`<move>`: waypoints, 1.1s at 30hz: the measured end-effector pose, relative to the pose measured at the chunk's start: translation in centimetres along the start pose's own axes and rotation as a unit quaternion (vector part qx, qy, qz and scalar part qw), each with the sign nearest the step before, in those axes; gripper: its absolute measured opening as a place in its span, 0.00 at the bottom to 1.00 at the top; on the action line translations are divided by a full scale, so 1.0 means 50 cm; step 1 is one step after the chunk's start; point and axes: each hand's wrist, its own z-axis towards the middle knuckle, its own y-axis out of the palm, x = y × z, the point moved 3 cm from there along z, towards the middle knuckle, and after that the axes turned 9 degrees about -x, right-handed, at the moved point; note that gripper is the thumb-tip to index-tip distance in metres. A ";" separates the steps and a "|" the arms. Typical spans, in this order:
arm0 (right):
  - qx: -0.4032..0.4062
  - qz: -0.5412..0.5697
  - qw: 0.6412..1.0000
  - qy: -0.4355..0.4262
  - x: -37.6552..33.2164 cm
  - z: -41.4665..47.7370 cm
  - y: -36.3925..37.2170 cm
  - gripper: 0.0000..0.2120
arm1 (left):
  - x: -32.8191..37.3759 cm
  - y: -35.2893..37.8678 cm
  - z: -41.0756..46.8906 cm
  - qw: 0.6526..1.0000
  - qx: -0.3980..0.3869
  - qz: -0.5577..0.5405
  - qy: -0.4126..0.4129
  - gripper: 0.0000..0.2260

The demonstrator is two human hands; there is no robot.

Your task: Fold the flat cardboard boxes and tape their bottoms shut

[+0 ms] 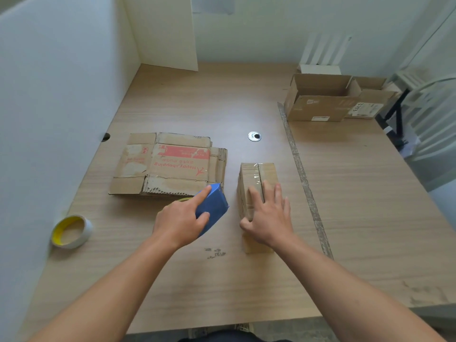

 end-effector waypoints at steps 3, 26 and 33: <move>-0.007 -0.026 1.000 -0.004 0.005 0.002 -0.005 0.37 | 0.000 -0.008 0.006 1.000 -0.004 0.005 0.005 0.27; -0.086 -0.165 0.977 -0.106 0.065 0.015 -0.080 0.37 | -0.011 -0.058 0.022 0.998 -0.010 -0.016 0.064 0.28; -0.040 -0.134 0.980 -0.138 0.046 -0.016 -0.087 0.29 | -0.020 -0.051 0.018 0.997 -0.003 -0.031 0.073 0.28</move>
